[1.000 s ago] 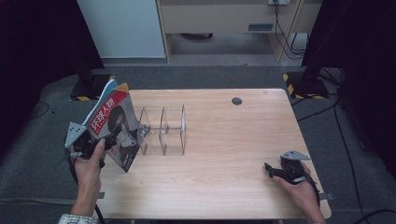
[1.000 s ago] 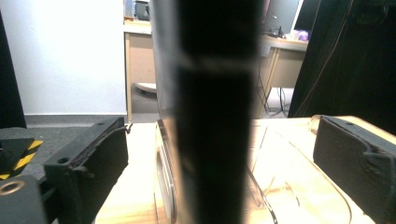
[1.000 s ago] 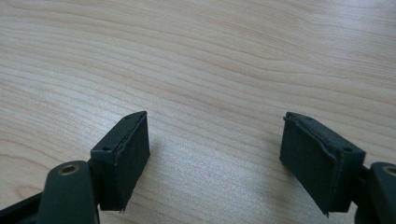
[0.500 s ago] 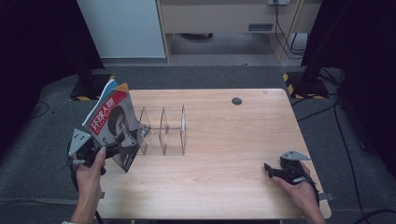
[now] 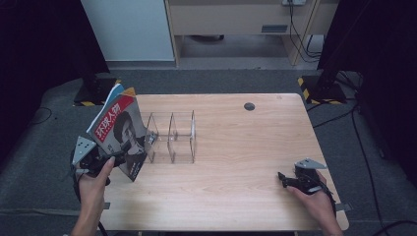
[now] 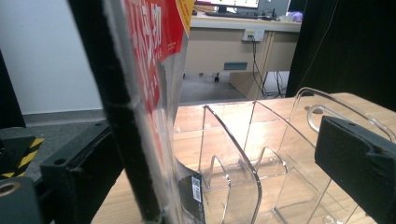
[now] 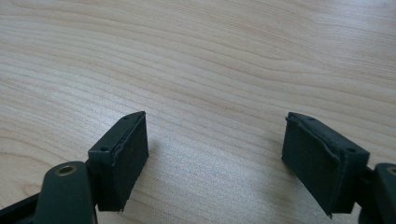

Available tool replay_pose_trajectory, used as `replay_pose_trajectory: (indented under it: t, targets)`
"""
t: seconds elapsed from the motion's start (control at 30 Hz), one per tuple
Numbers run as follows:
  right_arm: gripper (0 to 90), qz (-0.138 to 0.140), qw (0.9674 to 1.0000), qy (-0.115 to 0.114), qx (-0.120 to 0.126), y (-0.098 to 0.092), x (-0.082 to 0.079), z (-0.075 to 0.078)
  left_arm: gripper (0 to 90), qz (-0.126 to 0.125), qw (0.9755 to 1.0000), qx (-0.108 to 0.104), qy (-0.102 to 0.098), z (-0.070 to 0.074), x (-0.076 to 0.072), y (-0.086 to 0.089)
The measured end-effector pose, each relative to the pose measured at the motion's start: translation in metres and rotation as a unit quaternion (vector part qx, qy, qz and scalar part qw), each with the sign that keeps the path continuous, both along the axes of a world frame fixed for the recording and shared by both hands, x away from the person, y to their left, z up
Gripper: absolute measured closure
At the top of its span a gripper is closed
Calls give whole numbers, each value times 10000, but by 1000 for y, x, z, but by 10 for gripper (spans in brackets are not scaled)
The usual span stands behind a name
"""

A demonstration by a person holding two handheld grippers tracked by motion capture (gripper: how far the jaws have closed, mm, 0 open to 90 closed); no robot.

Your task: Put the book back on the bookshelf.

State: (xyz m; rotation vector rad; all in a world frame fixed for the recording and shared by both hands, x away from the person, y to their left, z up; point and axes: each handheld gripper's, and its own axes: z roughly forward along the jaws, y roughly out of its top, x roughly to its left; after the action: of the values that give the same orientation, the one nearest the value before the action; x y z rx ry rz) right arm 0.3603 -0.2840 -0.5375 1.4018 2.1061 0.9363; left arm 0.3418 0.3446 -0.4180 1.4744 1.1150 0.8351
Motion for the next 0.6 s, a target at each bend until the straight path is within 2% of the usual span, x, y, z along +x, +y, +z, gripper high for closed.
replay_pose_trajectory:
  t: [0.17, 0.6]
  targets:
    - [222, 0, 10000, 5, -2, 0, 0, 0, 24, -82, 9999, 89, 121, 0, -6, 2]
    - [218, 9, 10000, -6, -4, 1, 0, 0, 35, -192, 9994, 227, 197, -3, -20, 8]
